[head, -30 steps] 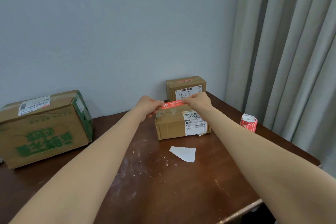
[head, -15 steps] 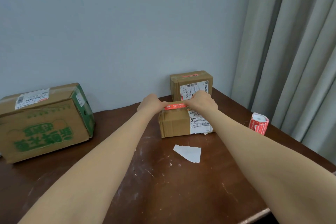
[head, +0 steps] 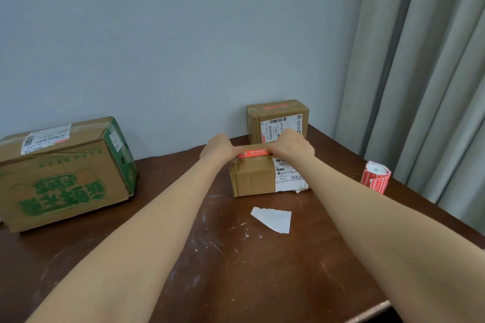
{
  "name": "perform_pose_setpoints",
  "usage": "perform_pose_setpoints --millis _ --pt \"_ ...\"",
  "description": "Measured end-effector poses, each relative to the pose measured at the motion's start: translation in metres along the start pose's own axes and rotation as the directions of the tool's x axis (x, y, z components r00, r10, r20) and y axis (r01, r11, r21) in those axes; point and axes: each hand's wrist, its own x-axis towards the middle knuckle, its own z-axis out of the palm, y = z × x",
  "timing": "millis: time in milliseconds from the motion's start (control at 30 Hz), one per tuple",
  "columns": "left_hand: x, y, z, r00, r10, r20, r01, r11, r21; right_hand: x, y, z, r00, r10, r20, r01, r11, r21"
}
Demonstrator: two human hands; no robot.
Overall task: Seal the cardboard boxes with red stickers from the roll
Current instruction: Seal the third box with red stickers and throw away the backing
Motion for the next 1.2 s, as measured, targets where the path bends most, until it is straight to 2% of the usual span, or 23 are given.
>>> perform_pose_setpoints --millis 367,1033,1200 --pt "0.0014 -0.0022 0.0041 1.0 0.001 0.005 -0.001 1.0 0.004 -0.0007 0.0003 0.0014 1.0 -0.024 0.001 0.024 0.999 -0.025" --pt "-0.0028 -0.0023 0.0072 1.0 0.002 -0.006 -0.002 1.0 0.025 -0.001 -0.0061 -0.0007 0.999 0.032 0.033 -0.028 0.993 -0.116" --pt "-0.0041 -0.005 0.005 1.0 -0.014 0.016 0.014 1.0 -0.019 0.0015 -0.0029 -0.0034 0.998 0.044 0.038 -0.04 0.992 -0.117"
